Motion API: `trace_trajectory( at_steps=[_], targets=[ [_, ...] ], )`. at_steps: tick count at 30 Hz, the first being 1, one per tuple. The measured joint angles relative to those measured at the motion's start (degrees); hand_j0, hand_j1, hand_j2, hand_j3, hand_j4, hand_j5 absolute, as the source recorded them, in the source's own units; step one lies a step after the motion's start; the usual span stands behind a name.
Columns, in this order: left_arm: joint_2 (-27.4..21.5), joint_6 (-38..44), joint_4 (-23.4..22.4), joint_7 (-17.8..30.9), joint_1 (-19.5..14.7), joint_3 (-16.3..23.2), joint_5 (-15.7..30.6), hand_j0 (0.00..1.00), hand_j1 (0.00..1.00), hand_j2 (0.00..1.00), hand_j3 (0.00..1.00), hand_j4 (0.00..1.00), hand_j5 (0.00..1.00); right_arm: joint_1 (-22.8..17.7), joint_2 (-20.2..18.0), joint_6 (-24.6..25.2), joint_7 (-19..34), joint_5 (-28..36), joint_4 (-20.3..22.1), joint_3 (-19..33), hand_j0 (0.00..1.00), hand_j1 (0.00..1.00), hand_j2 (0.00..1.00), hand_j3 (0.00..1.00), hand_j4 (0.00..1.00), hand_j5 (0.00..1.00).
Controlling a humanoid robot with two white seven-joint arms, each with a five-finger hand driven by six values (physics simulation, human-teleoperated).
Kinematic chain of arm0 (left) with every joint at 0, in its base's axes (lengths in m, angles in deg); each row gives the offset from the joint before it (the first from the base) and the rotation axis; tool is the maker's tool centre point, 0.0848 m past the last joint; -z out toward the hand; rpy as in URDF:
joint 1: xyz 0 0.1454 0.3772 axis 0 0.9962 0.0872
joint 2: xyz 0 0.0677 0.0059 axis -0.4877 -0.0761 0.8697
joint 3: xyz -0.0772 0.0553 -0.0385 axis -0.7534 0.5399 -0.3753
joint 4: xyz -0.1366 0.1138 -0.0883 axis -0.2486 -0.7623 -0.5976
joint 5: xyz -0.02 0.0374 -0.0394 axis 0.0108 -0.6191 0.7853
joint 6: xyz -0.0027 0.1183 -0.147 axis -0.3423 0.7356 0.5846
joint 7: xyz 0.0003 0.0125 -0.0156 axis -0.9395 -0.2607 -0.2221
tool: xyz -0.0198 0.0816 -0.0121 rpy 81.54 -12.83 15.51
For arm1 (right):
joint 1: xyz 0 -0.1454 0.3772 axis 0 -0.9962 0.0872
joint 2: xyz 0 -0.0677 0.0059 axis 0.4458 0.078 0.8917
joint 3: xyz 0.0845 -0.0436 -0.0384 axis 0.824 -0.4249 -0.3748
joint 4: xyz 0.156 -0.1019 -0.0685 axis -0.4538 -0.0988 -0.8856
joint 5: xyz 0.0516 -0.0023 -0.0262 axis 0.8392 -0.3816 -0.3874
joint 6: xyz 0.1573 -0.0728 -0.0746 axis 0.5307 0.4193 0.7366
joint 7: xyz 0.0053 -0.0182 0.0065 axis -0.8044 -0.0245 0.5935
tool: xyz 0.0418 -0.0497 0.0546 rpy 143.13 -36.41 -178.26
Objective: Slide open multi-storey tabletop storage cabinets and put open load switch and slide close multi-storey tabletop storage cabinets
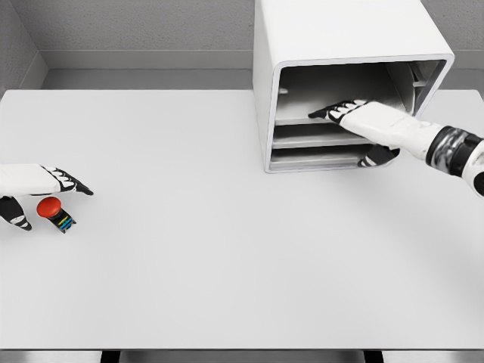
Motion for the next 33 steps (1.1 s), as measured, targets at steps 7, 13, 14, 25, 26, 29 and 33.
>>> trace_trajectory(
  at_steps=[7,13,14,25,26,29,33],
  targets=[
    [-0.1,0.0,0.0,0.0,0.0,-0.1,0.0,1.0,1.0,1.0,1.0,1.0,1.0,-0.4,-0.2,-0.2,-0.2,-0.4,0.3,0.0,1.0,1.0,1.0,1.0,1.0,1.0],
    [-0.1,0.0,0.0,0.0,0.0,0.0,0.0,1.0,1.0,1.0,1.0,1.0,1.0,-1.8,-1.2,-0.8,-0.6,-0.8,1.6,0.4,1.0,1.0,1.0,1.0,1.0,1.0],
    [-0.1,0.0,0.0,0.0,0.0,0.0,0.0,1.0,1.0,1.0,1.0,1.0,1.0,-1.8,-1.3,-1.0,-0.5,-0.8,1.8,0.5,1.0,1.0,1.0,1.0,1.0,1.0],
    [0.0,0.0,0.0,0.0,0.0,0.1,0.0,1.0,1.0,1.0,1.0,1.0,1.0,-5.5,-3.6,-3.7,-0.3,1.2,3.8,3.1,1.0,1.0,1.0,1.0,1.0,1.0],
    [0.0,0.0,0.0,0.0,0.0,0.1,0.0,1.0,1.0,1.0,1.0,1.0,1.0,-5.7,-3.8,-4.3,-0.2,1.6,3.9,3.5,1.0,1.0,1.0,1.0,1.0,1.0],
    [0.0,0.0,-0.1,0.0,0.0,0.2,0.0,1.0,1.0,1.0,1.0,1.0,1.0,-7.2,-4.4,-5.8,0.1,3.2,4.2,4.7,1.0,1.0,1.0,1.0,1.0,1.0],
    [0.0,0.0,-0.1,0.0,0.0,0.3,0.0,1.0,1.0,1.0,1.0,1.0,1.0,-9.3,-5.8,-8.3,0.2,5.4,4.5,7.4,1.0,1.0,1.0,1.0,1.0,1.0]
  ],
)
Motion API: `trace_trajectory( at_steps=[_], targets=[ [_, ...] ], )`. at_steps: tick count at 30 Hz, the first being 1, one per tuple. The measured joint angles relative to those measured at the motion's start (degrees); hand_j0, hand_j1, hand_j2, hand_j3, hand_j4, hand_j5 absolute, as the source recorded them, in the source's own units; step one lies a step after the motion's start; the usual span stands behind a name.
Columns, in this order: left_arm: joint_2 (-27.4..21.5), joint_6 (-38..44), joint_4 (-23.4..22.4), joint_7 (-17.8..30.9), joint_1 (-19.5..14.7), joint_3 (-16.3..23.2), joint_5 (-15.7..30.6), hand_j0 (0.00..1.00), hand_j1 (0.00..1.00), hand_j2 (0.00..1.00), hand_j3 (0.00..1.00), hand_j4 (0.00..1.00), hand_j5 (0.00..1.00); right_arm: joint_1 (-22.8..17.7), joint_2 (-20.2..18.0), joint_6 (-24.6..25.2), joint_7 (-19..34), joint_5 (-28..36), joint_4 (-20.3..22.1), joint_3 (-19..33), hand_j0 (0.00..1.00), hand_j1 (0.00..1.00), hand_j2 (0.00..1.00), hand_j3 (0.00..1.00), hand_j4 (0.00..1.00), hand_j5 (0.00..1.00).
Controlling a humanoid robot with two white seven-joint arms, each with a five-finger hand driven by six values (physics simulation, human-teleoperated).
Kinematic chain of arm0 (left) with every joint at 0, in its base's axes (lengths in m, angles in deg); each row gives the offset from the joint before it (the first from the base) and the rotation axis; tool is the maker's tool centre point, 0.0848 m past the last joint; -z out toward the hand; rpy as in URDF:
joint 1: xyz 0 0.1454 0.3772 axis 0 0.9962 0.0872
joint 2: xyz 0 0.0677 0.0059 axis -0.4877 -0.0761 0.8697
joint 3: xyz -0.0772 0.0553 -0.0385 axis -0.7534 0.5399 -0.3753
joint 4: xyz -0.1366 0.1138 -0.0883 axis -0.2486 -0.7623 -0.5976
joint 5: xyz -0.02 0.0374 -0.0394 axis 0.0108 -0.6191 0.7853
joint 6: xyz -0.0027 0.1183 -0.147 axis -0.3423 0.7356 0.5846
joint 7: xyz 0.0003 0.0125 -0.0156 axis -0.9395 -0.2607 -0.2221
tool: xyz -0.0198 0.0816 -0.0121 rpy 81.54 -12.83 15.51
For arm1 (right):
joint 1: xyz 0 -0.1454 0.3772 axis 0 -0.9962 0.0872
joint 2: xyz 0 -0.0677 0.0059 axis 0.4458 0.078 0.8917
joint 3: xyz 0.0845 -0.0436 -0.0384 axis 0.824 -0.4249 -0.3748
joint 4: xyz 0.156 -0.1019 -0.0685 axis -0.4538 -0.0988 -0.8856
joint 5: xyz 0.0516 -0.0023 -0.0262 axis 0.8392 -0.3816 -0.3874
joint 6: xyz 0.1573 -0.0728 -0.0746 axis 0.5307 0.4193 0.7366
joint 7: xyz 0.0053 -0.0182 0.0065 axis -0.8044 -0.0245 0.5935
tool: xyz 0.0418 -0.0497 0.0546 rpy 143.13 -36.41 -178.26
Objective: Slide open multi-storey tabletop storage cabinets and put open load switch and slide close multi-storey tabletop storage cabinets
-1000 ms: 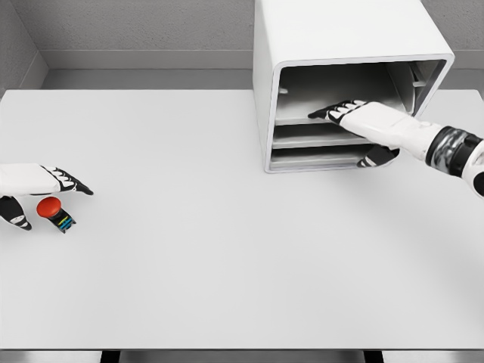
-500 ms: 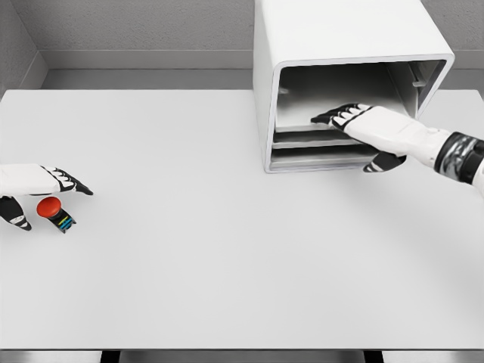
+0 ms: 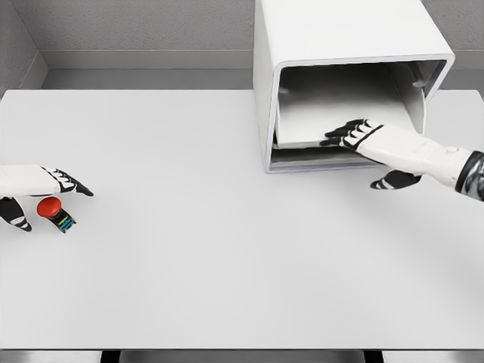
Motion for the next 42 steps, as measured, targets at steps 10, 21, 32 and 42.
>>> trace_trajectory(
  at_steps=[10,21,32,42],
  targets=[
    [-0.1,0.0,0.1,0.0,0.0,-0.2,0.0,1.0,1.0,1.0,1.0,1.0,1.0,-2.7,-1.9,-4.0,0.0,-4.2,-0.6,4.4,1.0,1.0,1.0,1.0,1.0,1.0],
    [-0.2,0.0,0.1,0.0,0.0,-0.3,0.0,1.0,1.0,1.0,1.0,1.0,1.0,-11.3,-6.5,-12.7,-0.1,-0.3,-0.6,10.9,1.0,1.0,1.0,1.0,1.0,1.0],
    [-0.1,0.0,-0.1,0.0,0.0,-0.1,0.0,1.0,1.0,1.0,1.0,1.0,1.0,-24.7,-9.2,-16.2,-0.3,12.1,0.2,25.9,1.0,1.0,1.0,1.0,1.0,1.0],
    [0.0,0.0,-0.2,0.0,0.1,0.1,0.0,1.0,1.0,1.0,1.0,1.0,1.0,-28.7,-9.5,-19.0,0.2,15.8,0.8,32.3,1.0,1.0,1.0,1.0,1.0,1.0]
  ],
)
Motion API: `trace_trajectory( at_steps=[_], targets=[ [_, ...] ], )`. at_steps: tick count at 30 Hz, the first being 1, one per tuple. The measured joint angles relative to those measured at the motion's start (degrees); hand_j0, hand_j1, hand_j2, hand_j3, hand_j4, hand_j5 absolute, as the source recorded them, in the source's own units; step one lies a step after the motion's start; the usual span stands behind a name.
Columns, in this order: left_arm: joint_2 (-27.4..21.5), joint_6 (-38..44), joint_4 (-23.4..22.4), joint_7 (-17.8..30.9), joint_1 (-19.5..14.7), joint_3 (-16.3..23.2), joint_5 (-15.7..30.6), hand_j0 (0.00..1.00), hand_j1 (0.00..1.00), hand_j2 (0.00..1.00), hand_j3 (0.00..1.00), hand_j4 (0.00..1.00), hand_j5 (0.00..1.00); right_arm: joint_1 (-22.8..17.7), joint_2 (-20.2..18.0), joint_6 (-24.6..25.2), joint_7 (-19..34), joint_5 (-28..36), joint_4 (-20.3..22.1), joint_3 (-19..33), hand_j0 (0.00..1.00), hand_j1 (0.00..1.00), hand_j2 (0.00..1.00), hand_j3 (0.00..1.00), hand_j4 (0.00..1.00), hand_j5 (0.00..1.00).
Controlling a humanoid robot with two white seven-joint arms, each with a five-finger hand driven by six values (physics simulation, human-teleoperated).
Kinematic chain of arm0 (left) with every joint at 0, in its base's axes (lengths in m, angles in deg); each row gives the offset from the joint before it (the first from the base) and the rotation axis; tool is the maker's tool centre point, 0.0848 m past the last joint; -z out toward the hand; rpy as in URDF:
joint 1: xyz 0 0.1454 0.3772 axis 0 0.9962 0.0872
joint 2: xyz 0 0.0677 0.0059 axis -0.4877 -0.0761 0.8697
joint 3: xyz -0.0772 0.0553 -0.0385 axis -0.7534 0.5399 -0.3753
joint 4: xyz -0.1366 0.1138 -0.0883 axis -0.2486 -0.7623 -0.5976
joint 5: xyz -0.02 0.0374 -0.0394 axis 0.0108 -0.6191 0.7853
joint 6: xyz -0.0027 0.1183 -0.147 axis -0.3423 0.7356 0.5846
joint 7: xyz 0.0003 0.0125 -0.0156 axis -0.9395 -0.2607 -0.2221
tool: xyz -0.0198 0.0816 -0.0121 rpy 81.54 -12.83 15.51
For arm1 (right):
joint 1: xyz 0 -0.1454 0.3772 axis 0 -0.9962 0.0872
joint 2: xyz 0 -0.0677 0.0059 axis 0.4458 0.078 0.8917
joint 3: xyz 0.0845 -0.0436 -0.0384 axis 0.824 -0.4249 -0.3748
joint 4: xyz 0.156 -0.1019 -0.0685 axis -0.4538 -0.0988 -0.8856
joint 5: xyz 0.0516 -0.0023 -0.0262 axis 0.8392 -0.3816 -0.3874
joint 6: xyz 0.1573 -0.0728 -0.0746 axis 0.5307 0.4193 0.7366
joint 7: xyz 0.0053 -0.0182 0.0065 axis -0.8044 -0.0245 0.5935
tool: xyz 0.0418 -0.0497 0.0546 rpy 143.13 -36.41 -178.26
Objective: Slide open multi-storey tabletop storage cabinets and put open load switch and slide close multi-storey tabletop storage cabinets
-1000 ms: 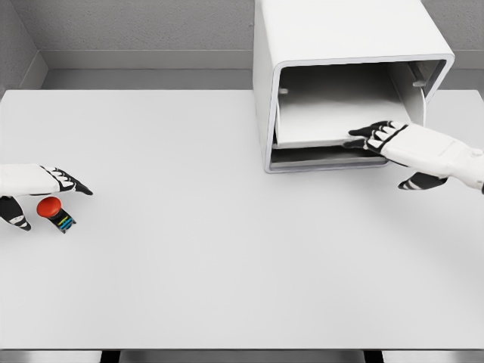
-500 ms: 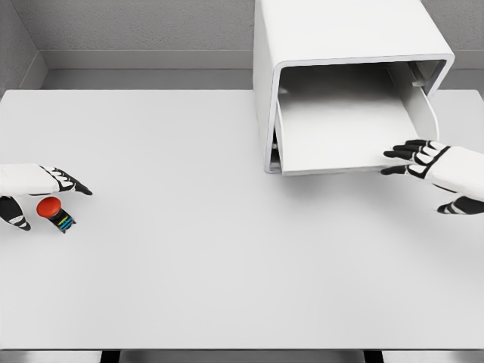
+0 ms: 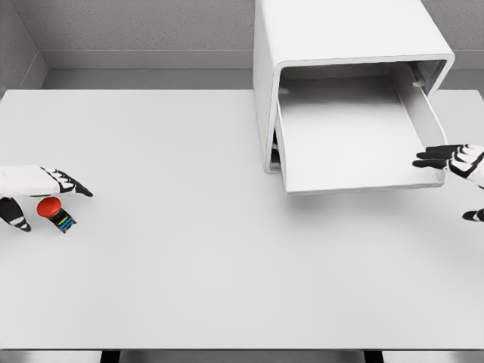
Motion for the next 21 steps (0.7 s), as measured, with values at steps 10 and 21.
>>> trace_trajectory(
  at_steps=[10,21],
  targets=[
    [0.0,0.0,0.1,0.0,-0.1,-0.2,0.0,1.0,1.0,1.0,1.0,1.0,1.0,-1.2,-0.3,1.3,0.2,-1.9,-0.5,3.2,1.0,1.0,1.0,1.0,1.0,1.0],
    [0.0,0.1,0.1,0.0,-0.1,-0.4,0.0,1.0,1.0,1.0,1.0,1.0,1.0,-1.3,-0.5,3.2,-0.2,-5.3,-1.3,4.4,1.0,1.0,1.0,1.0,1.0,1.0]
  ],
)
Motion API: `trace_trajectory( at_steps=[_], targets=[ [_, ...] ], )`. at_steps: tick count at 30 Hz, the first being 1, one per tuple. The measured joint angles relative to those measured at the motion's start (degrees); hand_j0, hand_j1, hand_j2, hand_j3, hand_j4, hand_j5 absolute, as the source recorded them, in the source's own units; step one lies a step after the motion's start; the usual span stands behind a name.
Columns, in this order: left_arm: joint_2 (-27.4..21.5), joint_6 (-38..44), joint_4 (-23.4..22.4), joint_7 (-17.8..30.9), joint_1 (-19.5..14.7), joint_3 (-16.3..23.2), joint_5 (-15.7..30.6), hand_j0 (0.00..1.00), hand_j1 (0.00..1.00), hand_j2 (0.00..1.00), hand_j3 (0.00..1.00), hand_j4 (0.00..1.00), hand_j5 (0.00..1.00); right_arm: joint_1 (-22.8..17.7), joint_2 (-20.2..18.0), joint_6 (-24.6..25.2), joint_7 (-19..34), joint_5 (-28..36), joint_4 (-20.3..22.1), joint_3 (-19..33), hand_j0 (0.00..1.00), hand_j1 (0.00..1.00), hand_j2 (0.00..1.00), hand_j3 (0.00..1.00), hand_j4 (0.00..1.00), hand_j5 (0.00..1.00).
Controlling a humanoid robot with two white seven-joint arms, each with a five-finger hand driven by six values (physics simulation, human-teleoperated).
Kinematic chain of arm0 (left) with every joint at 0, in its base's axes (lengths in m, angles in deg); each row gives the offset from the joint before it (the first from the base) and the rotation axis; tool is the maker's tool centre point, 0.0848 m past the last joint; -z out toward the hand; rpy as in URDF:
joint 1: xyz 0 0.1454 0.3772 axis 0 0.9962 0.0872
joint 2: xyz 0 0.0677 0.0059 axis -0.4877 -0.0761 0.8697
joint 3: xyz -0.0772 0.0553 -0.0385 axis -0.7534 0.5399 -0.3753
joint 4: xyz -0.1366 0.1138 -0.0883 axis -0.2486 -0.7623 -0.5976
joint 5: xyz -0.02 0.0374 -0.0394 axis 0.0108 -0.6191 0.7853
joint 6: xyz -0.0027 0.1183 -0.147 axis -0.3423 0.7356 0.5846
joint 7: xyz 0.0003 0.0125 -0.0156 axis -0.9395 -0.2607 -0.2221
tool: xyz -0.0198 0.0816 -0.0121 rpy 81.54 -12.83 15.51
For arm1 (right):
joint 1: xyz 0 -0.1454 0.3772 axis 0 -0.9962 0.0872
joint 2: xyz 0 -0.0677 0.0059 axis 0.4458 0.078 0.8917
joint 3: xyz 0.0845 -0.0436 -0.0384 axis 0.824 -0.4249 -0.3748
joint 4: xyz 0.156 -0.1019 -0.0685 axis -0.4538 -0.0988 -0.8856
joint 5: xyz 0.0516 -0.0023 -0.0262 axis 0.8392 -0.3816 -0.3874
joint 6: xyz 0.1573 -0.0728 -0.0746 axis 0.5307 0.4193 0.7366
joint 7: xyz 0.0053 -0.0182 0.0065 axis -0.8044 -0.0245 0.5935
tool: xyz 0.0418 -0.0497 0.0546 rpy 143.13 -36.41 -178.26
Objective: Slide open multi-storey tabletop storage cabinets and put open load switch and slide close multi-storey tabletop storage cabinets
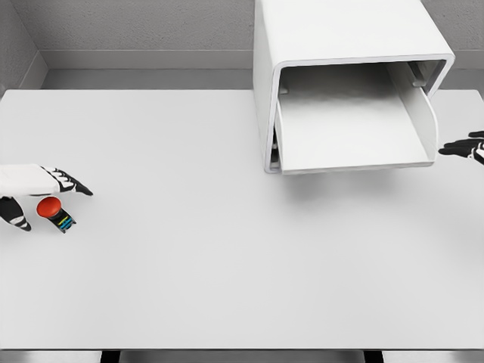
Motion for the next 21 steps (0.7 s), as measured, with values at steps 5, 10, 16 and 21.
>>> trace_trajectory(
  at_steps=[5,10,16,21],
  targets=[
    [0.0,0.0,0.0,0.0,0.0,0.0,0.0,1.0,1.0,1.0,1.0,1.0,1.0,0.0,0.0,0.2,0.0,-0.3,-0.1,0.1,1.0,1.0,1.0,1.0,1.0,1.0],
    [0.0,0.0,0.1,0.0,0.0,0.0,0.0,1.0,1.0,1.0,1.0,1.0,1.0,0.0,0.0,0.3,0.0,-0.4,-0.1,-0.5,1.0,1.0,1.0,1.0,1.0,1.0],
    [0.0,0.0,0.1,0.0,0.1,0.0,0.0,1.0,1.0,1.0,1.0,1.0,1.0,1.5,0.0,0.3,-0.1,-0.2,-0.1,-2.4,1.0,1.0,1.0,1.0,1.0,1.0],
    [0.0,0.0,0.1,0.0,0.0,0.0,0.0,1.0,1.0,1.0,1.0,1.0,1.0,13.4,0.0,0.4,-0.1,-0.1,-0.1,-11.1,1.0,1.0,1.0,1.0,1.0,1.0]
  ],
)
